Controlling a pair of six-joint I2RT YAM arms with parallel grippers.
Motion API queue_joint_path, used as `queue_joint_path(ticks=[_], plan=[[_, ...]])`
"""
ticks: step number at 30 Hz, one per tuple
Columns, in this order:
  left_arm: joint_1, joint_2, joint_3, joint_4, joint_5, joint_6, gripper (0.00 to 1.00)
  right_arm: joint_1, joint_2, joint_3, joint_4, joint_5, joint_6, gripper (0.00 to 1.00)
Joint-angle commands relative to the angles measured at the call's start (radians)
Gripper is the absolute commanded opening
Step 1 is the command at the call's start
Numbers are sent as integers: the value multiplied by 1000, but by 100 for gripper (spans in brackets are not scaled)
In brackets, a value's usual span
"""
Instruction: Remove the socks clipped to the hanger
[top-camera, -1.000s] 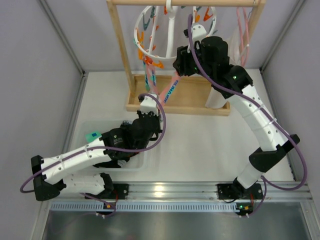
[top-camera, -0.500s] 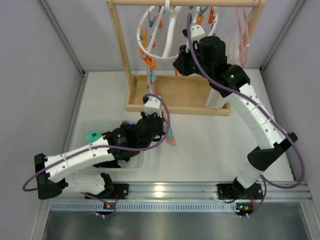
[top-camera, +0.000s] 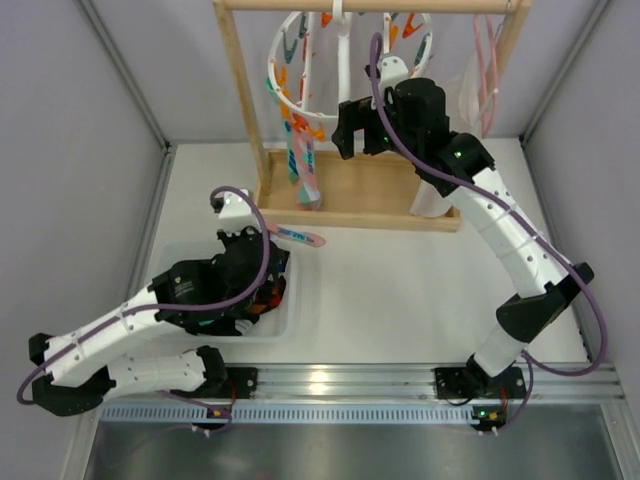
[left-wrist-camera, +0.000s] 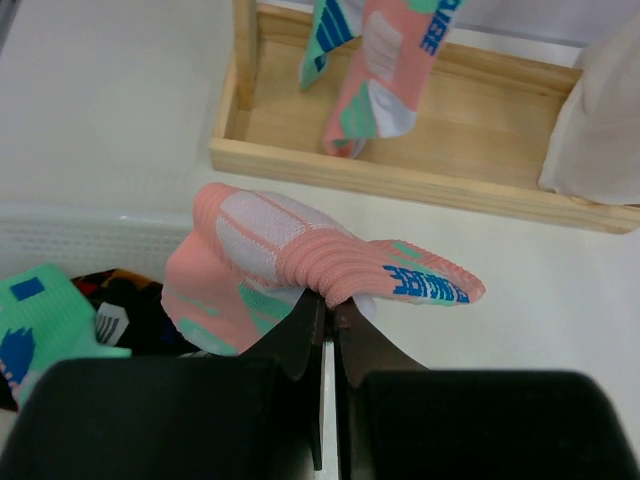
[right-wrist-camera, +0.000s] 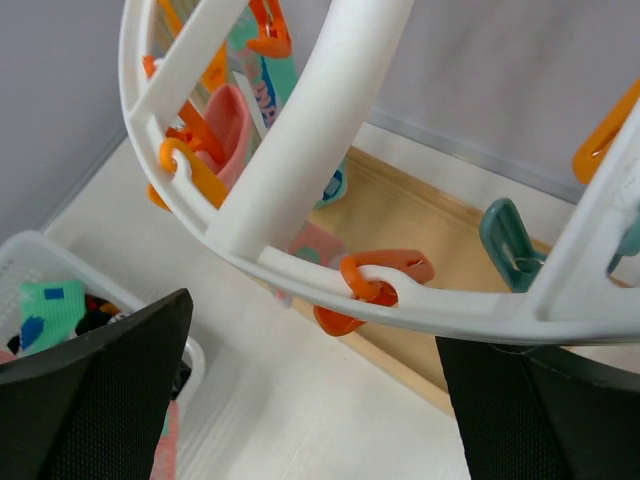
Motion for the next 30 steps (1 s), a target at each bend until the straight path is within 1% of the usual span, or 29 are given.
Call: queue_joint_path(ticks=[1, 5, 9, 10, 12, 13, 15, 16, 18, 19, 22, 24, 25, 30], plan=[[19, -78, 18, -180, -60, -115, 0, -14, -58, -32, 93, 27, 2, 100], [44, -150, -24, -264, -37, -200, 0, -17, -79, -78, 113, 32, 15, 99], [123, -165, -95, -280, 1, -197, 0, -16, -93, -116, 119, 13, 29, 99], [171, -165, -110, -280, 21, -197, 0, -17, -99, -129, 125, 13, 32, 99], [229, -150, -161, -275, 46, -195, 0, -17, -131, -176, 145, 13, 40, 99], [293, -142, -182, -275, 82, -195, 0, -16, -142, -191, 154, 13, 43, 99], [367, -109, -219, -275, 136, -194, 0, -19, -171, -224, 161, 15, 46, 99], [437, -98, -228, -277, 196, -192, 0, -19, -180, -233, 162, 13, 48, 99], [502, -81, -256, -275, 250, -192, 0, -19, -203, -253, 161, 13, 48, 99], [554, -70, -262, -275, 273, -192, 0, -19, -211, -261, 164, 15, 48, 100], [600, -41, -270, -275, 333, -215, 0, -19, -249, -299, 176, 18, 49, 99], [633, 5, -279, -274, 403, -217, 0, -22, -276, -328, 177, 24, 51, 99], [669, 17, -294, -272, 420, -218, 0, -24, -289, -337, 176, 24, 52, 99], [683, 149, -284, -255, 463, -183, 0, -31, -338, -412, 184, 32, 52, 99]])
